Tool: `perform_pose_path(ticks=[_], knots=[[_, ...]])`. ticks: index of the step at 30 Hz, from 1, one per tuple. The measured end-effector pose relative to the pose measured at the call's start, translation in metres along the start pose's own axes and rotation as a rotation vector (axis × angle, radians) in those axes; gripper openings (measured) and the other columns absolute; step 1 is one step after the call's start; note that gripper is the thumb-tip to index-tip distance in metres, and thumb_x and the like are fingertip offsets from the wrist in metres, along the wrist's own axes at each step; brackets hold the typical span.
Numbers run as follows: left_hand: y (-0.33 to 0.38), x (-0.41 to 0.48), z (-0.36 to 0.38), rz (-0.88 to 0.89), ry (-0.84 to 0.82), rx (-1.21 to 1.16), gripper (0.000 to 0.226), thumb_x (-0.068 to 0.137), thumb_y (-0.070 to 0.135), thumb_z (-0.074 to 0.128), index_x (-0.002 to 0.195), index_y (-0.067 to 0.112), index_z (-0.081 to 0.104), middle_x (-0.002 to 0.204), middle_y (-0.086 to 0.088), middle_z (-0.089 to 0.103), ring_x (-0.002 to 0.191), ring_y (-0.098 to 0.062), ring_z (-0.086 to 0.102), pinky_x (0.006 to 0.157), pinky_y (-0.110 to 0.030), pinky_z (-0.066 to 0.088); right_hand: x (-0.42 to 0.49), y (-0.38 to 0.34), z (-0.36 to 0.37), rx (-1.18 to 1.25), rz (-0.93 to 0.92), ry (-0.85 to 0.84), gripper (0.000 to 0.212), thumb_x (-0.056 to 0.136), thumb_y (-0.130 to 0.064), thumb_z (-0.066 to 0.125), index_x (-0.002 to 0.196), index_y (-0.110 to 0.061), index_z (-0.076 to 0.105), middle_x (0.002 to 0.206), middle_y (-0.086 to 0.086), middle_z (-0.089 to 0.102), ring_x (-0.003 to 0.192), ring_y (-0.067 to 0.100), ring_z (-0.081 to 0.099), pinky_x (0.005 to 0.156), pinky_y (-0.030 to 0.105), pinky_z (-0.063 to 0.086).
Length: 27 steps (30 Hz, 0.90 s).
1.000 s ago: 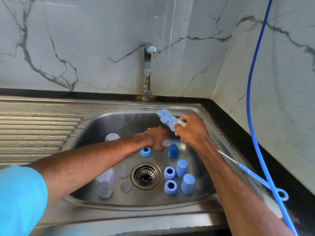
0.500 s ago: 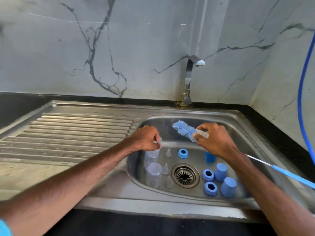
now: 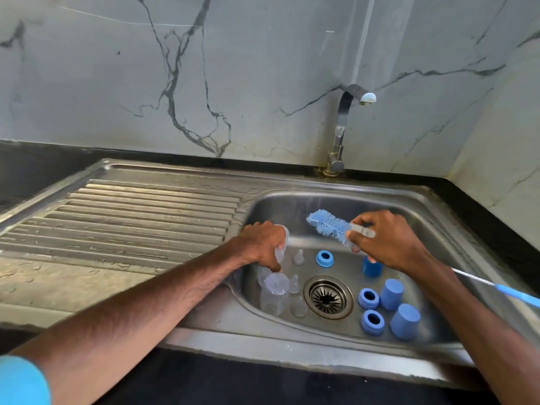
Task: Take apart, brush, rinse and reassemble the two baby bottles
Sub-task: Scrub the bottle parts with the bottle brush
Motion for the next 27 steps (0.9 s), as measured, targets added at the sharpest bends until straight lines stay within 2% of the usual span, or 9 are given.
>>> perform_pose_path(ticks=[6,10,12,14,17,19,23,25,27], knots=[[-0.008,-0.004,-0.019,0.001,0.053,-0.066,0.057,0.068,0.042,0.09,0.117,0.033,0.062,0.119,0.003,0.061,0.111,-0.021,0.057,0.083,-0.033,0.043,-0.003,0.001,-0.003,0.014,-0.016,-0.022,0.008,0.094,-0.031,0.074,0.101,-0.03,0.073,0.073,-0.011,0.074,0.054,0.004,0.068,0.053,0.019,0.05],[-0.015,-0.014,-0.043,0.008,0.106,-0.201,0.052,0.069,0.037,0.089,0.116,0.032,0.067,0.112,0.008,0.065,0.102,-0.016,0.063,0.093,-0.039,0.053,-0.005,0.001,-0.009,0.065,-0.035,-0.032,0.007,0.095,-0.029,0.072,0.102,-0.03,0.072,0.068,-0.015,0.074,0.051,0.006,0.069,0.048,0.015,0.048],[-0.014,-0.018,-0.058,0.061,0.172,-0.282,0.047,0.072,0.031,0.089,0.116,0.028,0.071,0.109,0.01,0.069,0.098,-0.011,0.065,0.091,-0.038,0.055,-0.005,0.001,-0.013,0.083,-0.042,-0.029,0.015,0.094,-0.028,0.073,0.109,-0.029,0.07,0.073,-0.012,0.075,0.055,0.007,0.07,0.05,0.018,0.052],[-0.015,-0.021,-0.076,0.118,0.295,-0.402,0.044,0.077,0.03,0.088,0.118,0.026,0.072,0.109,0.01,0.073,0.095,-0.008,0.069,0.088,-0.035,0.058,-0.005,-0.001,-0.017,0.099,-0.042,-0.015,0.031,0.089,-0.029,0.077,0.117,-0.03,0.066,0.089,-0.013,0.073,0.067,0.008,0.071,0.06,0.028,0.06],[-0.018,-0.019,-0.098,0.121,0.488,-0.742,0.03,0.085,0.031,0.083,0.114,0.026,0.074,0.1,0.01,0.077,0.087,-0.002,0.071,0.075,-0.022,0.059,-0.008,-0.004,-0.028,0.231,-0.038,0.033,0.047,0.083,-0.023,0.082,0.124,-0.03,0.06,0.108,-0.012,0.072,0.083,0.011,0.072,0.073,0.04,0.064],[-0.016,-0.009,-0.1,0.018,0.514,-1.072,0.016,0.091,0.03,0.076,0.106,0.024,0.076,0.096,0.003,0.077,0.082,-0.012,0.069,0.066,-0.025,0.055,-0.008,-0.005,-0.039,0.261,-0.051,0.095,0.049,0.081,-0.011,0.08,0.122,-0.031,0.062,0.108,-0.01,0.075,0.083,0.007,0.073,0.072,0.037,0.064],[-0.004,0.017,-0.071,-0.281,0.361,-1.607,0.032,0.096,0.046,0.066,0.109,0.016,0.066,0.111,-0.012,0.072,0.096,-0.024,0.064,0.081,-0.036,0.053,-0.011,-0.006,-0.05,0.286,-0.081,0.104,0.055,0.079,0.0,0.077,0.116,-0.04,0.065,0.109,-0.014,0.077,0.085,0.003,0.074,0.058,0.017,0.053],[0.005,0.027,-0.053,-0.322,0.251,-1.87,0.044,0.094,0.049,0.067,0.121,0.015,0.058,0.121,-0.017,0.067,0.109,-0.03,0.066,0.093,-0.043,0.056,-0.014,-0.01,-0.052,0.262,-0.113,0.098,0.059,0.08,-0.001,0.078,0.116,-0.045,0.068,0.109,-0.017,0.075,0.088,0.002,0.074,0.062,0.019,0.055],[0.005,0.034,-0.041,-0.329,0.217,-2.039,0.054,0.094,0.049,0.068,0.131,0.013,0.052,0.126,-0.021,0.064,0.113,-0.035,0.066,0.095,-0.048,0.057,-0.016,-0.013,-0.053,0.211,-0.129,0.097,0.064,0.08,-0.003,0.079,0.12,-0.051,0.068,0.11,-0.02,0.072,0.089,0.001,0.072,0.07,0.029,0.061]])
Point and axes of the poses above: each hand's wrist, its own x-axis towards the middle knuckle, its own z-axis out of the palm, y = z × x, the point moved 5 cm from there along x, towards the middle knuckle
